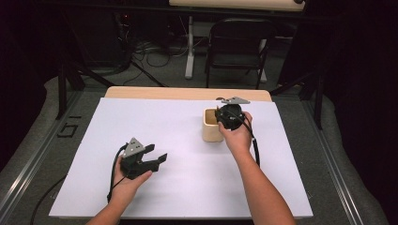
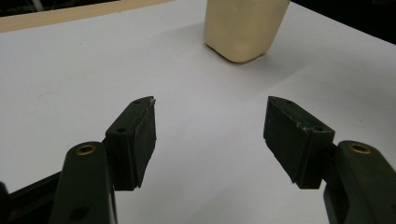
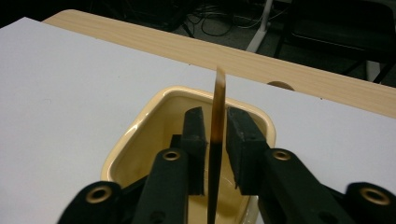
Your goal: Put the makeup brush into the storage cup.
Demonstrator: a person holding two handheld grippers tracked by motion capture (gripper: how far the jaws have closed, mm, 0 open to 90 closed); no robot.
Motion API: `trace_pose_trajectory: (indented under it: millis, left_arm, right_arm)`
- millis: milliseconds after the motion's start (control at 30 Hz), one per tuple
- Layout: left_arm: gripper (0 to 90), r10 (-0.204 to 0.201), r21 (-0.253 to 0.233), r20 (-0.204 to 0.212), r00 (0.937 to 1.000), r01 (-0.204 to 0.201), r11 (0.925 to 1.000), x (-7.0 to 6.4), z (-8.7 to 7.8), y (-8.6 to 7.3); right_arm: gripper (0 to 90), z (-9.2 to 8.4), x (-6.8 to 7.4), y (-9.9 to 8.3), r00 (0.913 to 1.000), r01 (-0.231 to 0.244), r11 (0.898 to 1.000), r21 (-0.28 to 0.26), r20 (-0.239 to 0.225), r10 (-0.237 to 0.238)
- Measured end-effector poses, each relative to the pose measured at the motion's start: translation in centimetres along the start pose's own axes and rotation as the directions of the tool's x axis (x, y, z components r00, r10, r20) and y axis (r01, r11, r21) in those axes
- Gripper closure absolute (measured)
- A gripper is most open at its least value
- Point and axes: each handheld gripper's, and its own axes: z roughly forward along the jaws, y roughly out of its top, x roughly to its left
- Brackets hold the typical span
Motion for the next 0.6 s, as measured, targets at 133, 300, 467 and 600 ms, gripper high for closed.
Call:
trace_pose_trajectory:
  millis: [133,300,467,600]
  left_arm:
    - [34.7,-0.002,0.0,0.0,1.0,0.002,1.0,0.03,-0.01,0.0]
    - [34.7,0.001,0.001,0.001,1.0,-0.001,1.0,-0.01,0.02,0.0]
    - [34.7,-0.002,0.002,0.001,1.0,0.002,1.0,-0.01,0.05,-0.01]
    - [34.7,-0.001,0.002,0.003,1.0,0.001,1.0,-0.01,0.05,-0.01]
  right_arm:
    - [66.2,-0.09,0.07,0.01,1.0,0.003,1.0,-0.004,-0.004,-0.003]
    - [55.3,-0.15,0.11,0.08,1.0,0.007,1.0,-0.016,-0.002,-0.007]
    - [47.6,0.0,0.07,0.06,0.9999,0.012,1.0,-0.02,-0.007,-0.012]
    - [45.8,-0.01,0.04,0.03,0.9997,0.024,1.0,-0.019,-0.001,-0.024]
